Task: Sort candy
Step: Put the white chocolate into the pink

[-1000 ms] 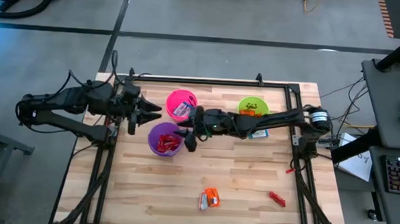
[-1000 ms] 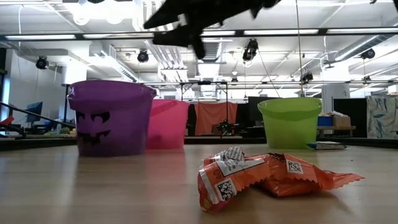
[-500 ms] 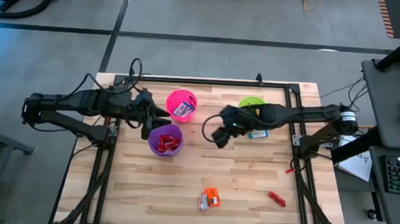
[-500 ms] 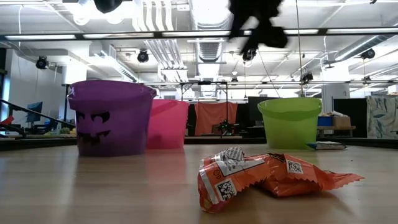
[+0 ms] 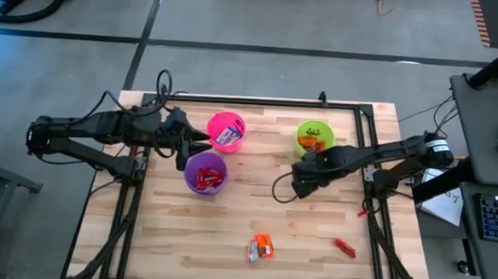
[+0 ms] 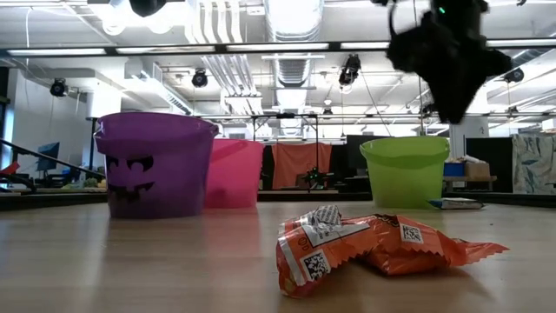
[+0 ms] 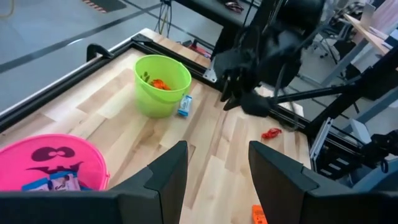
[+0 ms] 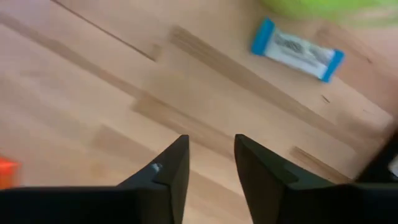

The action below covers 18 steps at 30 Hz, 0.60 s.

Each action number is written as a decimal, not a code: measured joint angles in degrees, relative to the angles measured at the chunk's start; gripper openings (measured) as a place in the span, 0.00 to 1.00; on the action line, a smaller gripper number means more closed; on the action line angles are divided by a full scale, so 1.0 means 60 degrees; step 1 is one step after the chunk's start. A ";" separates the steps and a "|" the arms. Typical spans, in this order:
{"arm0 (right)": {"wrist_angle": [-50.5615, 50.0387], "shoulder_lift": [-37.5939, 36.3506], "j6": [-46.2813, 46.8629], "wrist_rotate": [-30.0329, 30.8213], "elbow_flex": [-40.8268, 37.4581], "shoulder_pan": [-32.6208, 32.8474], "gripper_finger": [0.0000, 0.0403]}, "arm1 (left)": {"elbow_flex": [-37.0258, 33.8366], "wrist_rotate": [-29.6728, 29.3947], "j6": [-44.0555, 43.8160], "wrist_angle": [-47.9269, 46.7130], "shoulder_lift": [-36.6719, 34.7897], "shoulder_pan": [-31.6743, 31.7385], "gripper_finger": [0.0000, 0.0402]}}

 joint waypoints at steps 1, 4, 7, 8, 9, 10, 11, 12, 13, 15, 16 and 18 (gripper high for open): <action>0.0044 -0.0099 0.0114 -0.0004 -0.0312 0.0032 0.28 | 0.0000 -0.0011 0.0002 0.0000 -0.0033 0.0000 0.38; 0.0490 -0.0646 0.0305 -0.0002 -0.1346 0.0035 0.20 | 0.0000 -0.0020 0.0044 0.0000 -0.0101 0.0004 0.38; 0.0988 -0.1470 0.0536 0.0274 -0.2408 0.0037 0.13 | 0.0000 -0.0022 0.0107 -0.0007 -0.0158 0.0004 0.38; 0.1164 -0.1797 0.0670 0.0526 -0.2754 0.0055 0.11 | 0.0000 -0.0022 0.0109 -0.0004 -0.0188 0.0004 0.38; 0.1315 -0.2078 0.0728 0.0827 -0.3059 0.0076 0.09 | 0.0000 -0.0022 0.0111 -0.0007 -0.0204 0.0004 0.38; 0.1460 -0.2361 0.0761 0.1109 -0.3353 0.0076 0.07 | 0.0000 -0.0022 0.0130 0.0003 -0.0219 0.0004 0.38; 0.1664 -0.2627 0.0833 0.1373 -0.3640 0.0077 0.05 | 0.0000 -0.0026 0.0179 -0.0003 -0.0229 0.0004 0.38; 0.1906 -0.2853 0.0909 0.1619 -0.3895 0.0075 0.04 | 0.0000 -0.0026 0.0223 -0.0008 -0.0236 0.0004 0.38; 0.2125 -0.3065 0.0972 0.1803 -0.4133 0.0058 0.03 | 0.0000 -0.0026 0.0282 -0.0004 -0.0241 0.0004 0.38; 0.2442 -0.3387 0.1111 0.1960 -0.4566 -0.0070 0.02 | 0.0000 -0.0030 0.0360 -0.0008 -0.0256 0.0004 0.38; 0.2512 -0.3497 0.1177 0.1960 -0.4747 -0.0142 0.02 | 0.0000 -0.0030 0.0383 -0.0002 -0.0262 0.0004 0.38; 0.2645 -0.3628 0.1364 0.1993 -0.5115 -0.0207 0.02 | 0.0000 -0.0035 0.0440 -0.0004 -0.0262 0.0004 0.38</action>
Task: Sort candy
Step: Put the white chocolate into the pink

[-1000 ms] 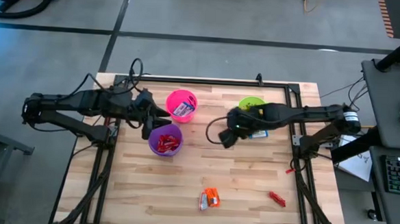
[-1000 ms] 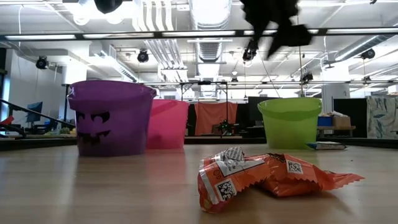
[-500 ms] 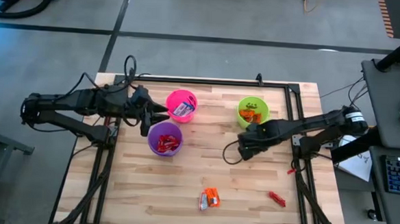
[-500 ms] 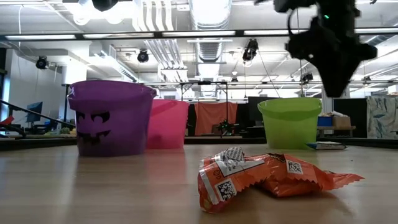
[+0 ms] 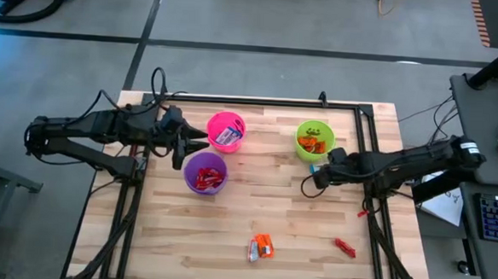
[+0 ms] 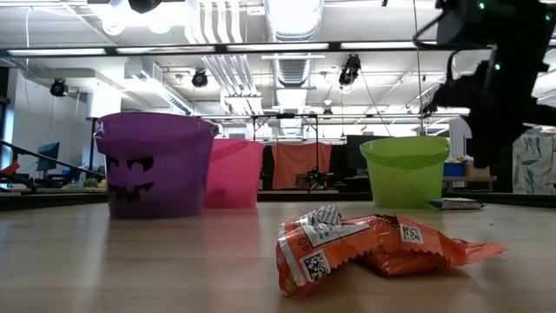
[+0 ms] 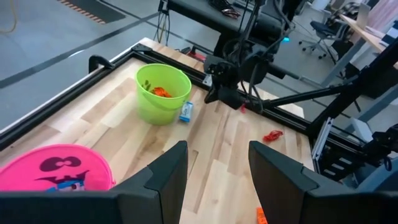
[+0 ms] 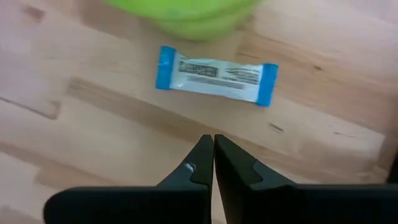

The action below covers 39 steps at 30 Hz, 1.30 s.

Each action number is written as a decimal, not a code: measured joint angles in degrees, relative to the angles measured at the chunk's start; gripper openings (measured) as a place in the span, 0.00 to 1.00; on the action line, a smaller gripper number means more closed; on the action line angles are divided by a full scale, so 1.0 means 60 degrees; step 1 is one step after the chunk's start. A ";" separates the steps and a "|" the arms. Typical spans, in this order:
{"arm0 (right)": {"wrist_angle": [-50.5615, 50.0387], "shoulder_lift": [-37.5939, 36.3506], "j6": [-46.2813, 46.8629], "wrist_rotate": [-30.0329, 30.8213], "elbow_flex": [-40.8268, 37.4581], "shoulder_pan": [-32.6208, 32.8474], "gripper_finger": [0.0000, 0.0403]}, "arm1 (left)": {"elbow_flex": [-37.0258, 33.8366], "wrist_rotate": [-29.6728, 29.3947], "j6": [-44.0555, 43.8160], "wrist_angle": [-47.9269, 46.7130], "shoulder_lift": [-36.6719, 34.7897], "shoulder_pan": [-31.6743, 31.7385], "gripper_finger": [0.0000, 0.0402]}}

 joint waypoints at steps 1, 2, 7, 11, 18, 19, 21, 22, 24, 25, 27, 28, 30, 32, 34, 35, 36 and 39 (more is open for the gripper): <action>0.0140 -0.0060 0.0048 0.0003 -0.0182 0.0003 0.02 | 0.0000 -0.0002 0.0045 -0.0004 0.0000 0.0000 0.38; 0.0368 -0.0126 0.0050 0.0003 -0.0364 0.0007 0.02 | 0.0000 -0.0005 0.0082 -0.0004 0.0000 0.0000 0.38; 0.2155 -0.0303 -0.0561 0.0097 -0.1278 0.0012 0.02 | 0.0000 -0.0009 0.0133 -0.0004 -0.0002 0.0000 0.38; 0.3945 -0.0285 -0.1812 0.0761 -0.1896 0.0206 0.02 | 0.0000 -0.0009 0.0137 -0.0004 -0.0015 0.0000 0.38; 0.4785 -0.0263 -0.3951 0.2237 -0.2278 0.0559 0.02 | 0.0000 -0.0013 0.0137 -0.0004 -0.0029 0.0000 0.38; 0.4769 -0.0260 -0.4212 0.2289 -0.2292 0.0575 0.02 | 0.0000 -0.0013 0.0137 -0.0004 -0.0029 0.0000 0.38; 0.4757 -0.0246 -0.4601 0.2319 -0.2319 0.0571 0.02 | 0.0000 -0.0013 0.0137 -0.0004 -0.0033 0.0000 0.38; 0.4746 -0.0218 -0.4766 0.2316 -0.2340 0.0571 0.02 | 0.0000 -0.0013 0.0137 -0.0004 -0.0036 0.0000 0.38; 0.4737 -0.0209 -0.5114 0.2321 -0.2413 0.0571 0.02 | 0.0000 -0.0013 0.0137 -0.0004 -0.0036 0.0000 0.38; 0.4746 -0.0209 -0.5263 0.2416 -0.2457 0.0571 0.02 | 0.0000 -0.0011 0.0138 -0.0004 -0.0036 0.0000 0.38; 0.4763 -0.0209 -0.5427 0.2595 -0.2596 0.0571 0.02 | 0.0000 -0.0013 0.0170 -0.0004 -0.0036 0.0000 0.38; 0.4737 -0.0209 -0.5420 0.2635 -0.2689 0.0571 0.02 | 0.0000 -0.0013 0.0170 -0.0004 -0.0036 0.0000 0.38; 0.4759 -0.0209 -0.5182 0.2710 -0.2848 0.0571 0.02 | 0.0000 -0.0013 0.0170 -0.0004 -0.0036 0.0000 0.38; 0.4752 -0.0209 -0.4820 0.2753 -0.3003 0.0571 0.02 | 0.0000 -0.0013 0.0170 -0.0004 -0.0036 0.0000 0.38; 0.4751 -0.0209 -0.4514 0.2828 -0.3073 0.0571 0.02 | 0.0000 -0.0013 0.0171 -0.0004 -0.0036 0.0000 0.38; 0.4781 -0.0209 -0.4447 0.2974 -0.3073 0.0571 0.02 | 0.0000 -0.0013 0.0170 -0.0004 -0.0040 0.0000 0.38; 0.4815 -0.0209 -0.4414 0.3124 -0.3073 0.0571 0.02 | 0.0000 -0.0013 0.0170 -0.0004 -0.0040 0.0000 0.38; 0.4815 -0.0209 -0.4246 0.3433 -0.3069 0.0509 0.02 | 0.0000 -0.0016 0.0170 -0.0004 -0.0040 0.0000 0.38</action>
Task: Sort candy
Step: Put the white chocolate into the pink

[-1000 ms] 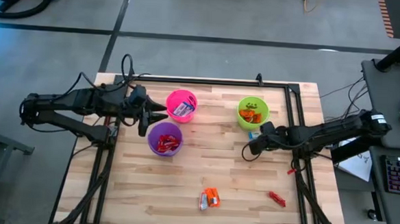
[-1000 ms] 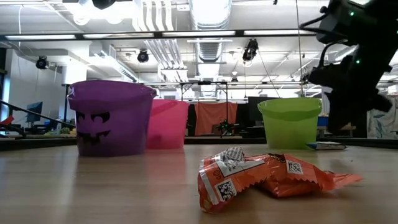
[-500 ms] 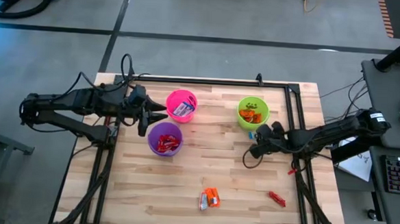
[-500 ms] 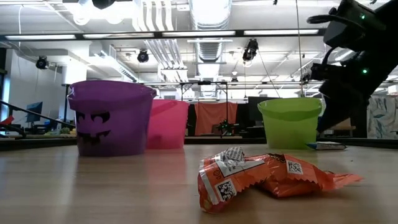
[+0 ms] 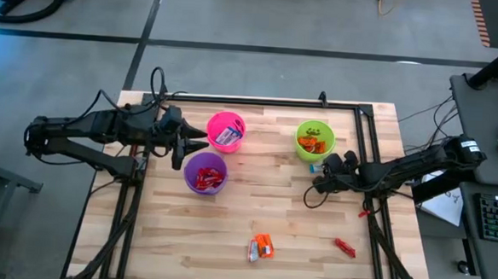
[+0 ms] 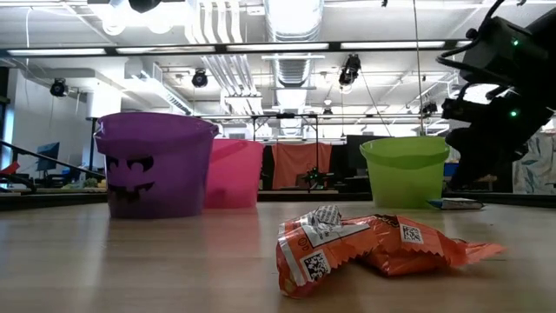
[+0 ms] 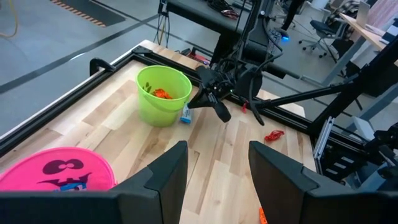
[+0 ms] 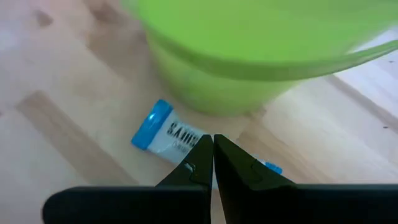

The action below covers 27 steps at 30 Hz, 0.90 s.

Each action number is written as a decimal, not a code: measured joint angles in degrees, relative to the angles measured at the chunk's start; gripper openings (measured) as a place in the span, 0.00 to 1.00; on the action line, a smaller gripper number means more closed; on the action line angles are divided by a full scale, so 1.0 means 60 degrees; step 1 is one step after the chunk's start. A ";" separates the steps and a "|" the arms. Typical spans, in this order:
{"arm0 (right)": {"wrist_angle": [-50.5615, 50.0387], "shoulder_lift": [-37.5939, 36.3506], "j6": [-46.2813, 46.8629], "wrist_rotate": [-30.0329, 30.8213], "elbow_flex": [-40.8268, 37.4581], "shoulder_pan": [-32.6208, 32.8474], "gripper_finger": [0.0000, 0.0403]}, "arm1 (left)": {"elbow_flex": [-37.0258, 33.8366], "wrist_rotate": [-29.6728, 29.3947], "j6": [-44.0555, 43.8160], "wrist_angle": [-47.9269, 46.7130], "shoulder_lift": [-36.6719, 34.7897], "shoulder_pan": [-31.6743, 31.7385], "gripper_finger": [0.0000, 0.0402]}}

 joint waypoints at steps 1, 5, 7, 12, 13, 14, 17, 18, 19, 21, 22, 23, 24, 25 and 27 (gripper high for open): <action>0.0003 0.0000 0.0060 0.0062 -0.0002 -0.0007 0.02 | 0.0000 -0.0003 0.0000 0.0000 0.0000 0.0000 0.38; -0.0014 0.0000 0.0207 -0.0002 -0.0183 -0.0008 0.02 | 0.0000 -0.0128 0.0001 0.0004 0.0000 0.0000 0.38; 0.0007 0.0000 0.0422 -0.0038 -0.0279 -0.0003 0.02 | 0.0000 -0.0237 0.0000 0.0004 0.0000 0.0000 0.38; 0.0016 0.0000 0.0962 -0.0384 -0.0449 -0.0003 0.02 | 0.0000 -0.0251 0.0000 0.0007 0.0000 0.0007 0.38; 0.0022 0.0000 0.0978 -0.0487 -0.0452 -0.0003 0.02 | 0.0000 -0.0251 0.0000 0.0004 -0.0002 0.0007 0.38; 0.0054 0.0000 0.0969 -0.0613 -0.0452 -0.0003 0.02 | 0.0000 -0.0251 0.0000 0.0007 0.0000 0.0007 0.38; 0.0475 -0.0007 0.0722 -0.1222 -0.0452 -0.0003 0.02 | 0.0000 -0.0251 0.0000 0.0007 -0.0004 0.0007 0.38; 0.0678 -0.0016 0.0594 -0.1520 -0.0442 -0.0003 0.02 | 0.0000 -0.0251 0.0000 0.0005 -0.0004 0.0007 0.38; 0.0868 -0.0018 0.0524 -0.1866 -0.0411 0.0000 0.02 | 0.0000 -0.0251 0.0000 0.0006 -0.0007 0.0007 0.38; 0.1248 -0.0018 0.0372 -0.2639 -0.0284 0.0020 0.02 | 0.0000 -0.0251 -0.0002 0.0005 -0.0007 0.0007 0.38; 0.1409 -0.0016 0.0318 -0.3002 -0.0176 0.0058 0.02 | 0.0000 -0.0251 -0.0008 0.0004 -0.0007 0.0007 0.38; 0.1495 -0.0015 0.0287 -0.3267 -0.0034 0.0102 0.02 | 0.0000 -0.0251 -0.0017 0.0004 -0.0007 0.0007 0.38; 0.1550 -0.0015 0.0243 -0.3472 0.0151 0.0150 0.02 | 0.0000 -0.0251 -0.0029 0.0004 -0.0007 0.0007 0.38; 0.1578 -0.0016 0.0121 -0.3641 0.0378 0.0191 0.02 | 0.0000 -0.0251 -0.0029 0.0004 -0.0007 0.0004 0.38; 0.1466 -0.0018 -0.0401 -0.4024 0.0847 0.0237 0.02 | 0.0004 -0.0251 -0.0033 0.0007 -0.0007 0.0000 0.38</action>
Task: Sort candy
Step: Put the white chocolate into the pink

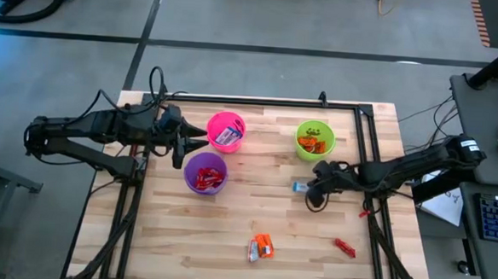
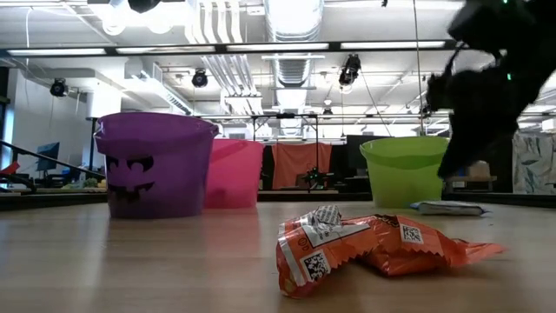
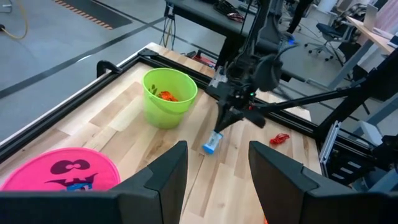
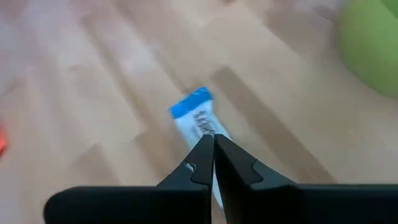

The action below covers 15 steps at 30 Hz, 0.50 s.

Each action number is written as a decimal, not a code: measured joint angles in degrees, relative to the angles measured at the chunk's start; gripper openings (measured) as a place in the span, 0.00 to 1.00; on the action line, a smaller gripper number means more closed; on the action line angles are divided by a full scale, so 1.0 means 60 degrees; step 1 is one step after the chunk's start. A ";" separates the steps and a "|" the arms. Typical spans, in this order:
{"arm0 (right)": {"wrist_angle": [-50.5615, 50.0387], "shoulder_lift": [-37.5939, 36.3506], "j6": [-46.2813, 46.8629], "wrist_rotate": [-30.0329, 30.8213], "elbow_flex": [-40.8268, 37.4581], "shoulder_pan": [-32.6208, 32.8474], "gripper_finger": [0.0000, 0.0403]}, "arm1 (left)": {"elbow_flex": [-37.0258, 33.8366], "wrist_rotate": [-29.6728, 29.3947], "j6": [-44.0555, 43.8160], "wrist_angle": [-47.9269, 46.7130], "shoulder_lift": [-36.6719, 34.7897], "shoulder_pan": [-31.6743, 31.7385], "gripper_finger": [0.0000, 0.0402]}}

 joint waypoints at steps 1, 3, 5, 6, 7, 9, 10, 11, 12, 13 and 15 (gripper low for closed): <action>-0.0199 0.0000 -0.0329 -0.0192 0.0238 -0.0003 0.02 | 0.0000 0.0000 0.0000 -0.0002 0.0000 0.0000 0.38; -0.0698 0.0006 -0.1182 -0.0596 0.0700 -0.0003 0.02 | 0.0000 0.0000 0.0000 -0.0002 0.0000 0.0000 0.38; -0.1286 0.0007 -0.2195 -0.0748 0.1113 -0.0003 0.02 | 0.0000 0.0000 0.0017 -0.0004 0.0000 0.0000 0.38; -0.1591 0.0007 -0.2578 -0.0759 0.1265 -0.0004 0.02 | 0.0000 0.0000 0.0022 -0.0001 0.0000 0.0000 0.38; -0.1852 0.0007 -0.2897 -0.0764 0.1379 -0.0021 0.03 | 0.0000 0.0000 0.0025 -0.0004 0.0000 0.0000 0.38; -0.2093 0.0007 -0.3287 -0.0780 0.1492 -0.0095 0.06 | 0.0000 0.0000 0.0025 -0.0004 0.0000 0.0000 0.38; -0.2111 0.0007 -0.3270 -0.0849 0.1509 -0.0129 0.08 | 0.0000 0.0000 0.0025 -0.0004 0.0000 0.0000 0.38; -0.2114 0.0007 -0.3169 -0.0999 0.1510 -0.0180 0.11 | 0.0000 0.0000 0.0025 -0.0004 0.0000 0.0000 0.38; -0.2112 0.0037 -0.2998 -0.1083 0.1495 -0.0199 0.14 | 0.0000 0.0000 0.0025 -0.0004 0.0000 0.0000 0.38; -0.2112 0.0100 -0.2789 -0.1099 0.1473 -0.0200 0.17 | 0.0000 0.0000 0.0025 -0.0002 0.0000 0.0000 0.38; -0.2134 0.0243 -0.2628 -0.1075 0.1434 -0.0200 0.25 | 0.0000 0.0000 0.0029 -0.0004 0.0000 0.0000 0.38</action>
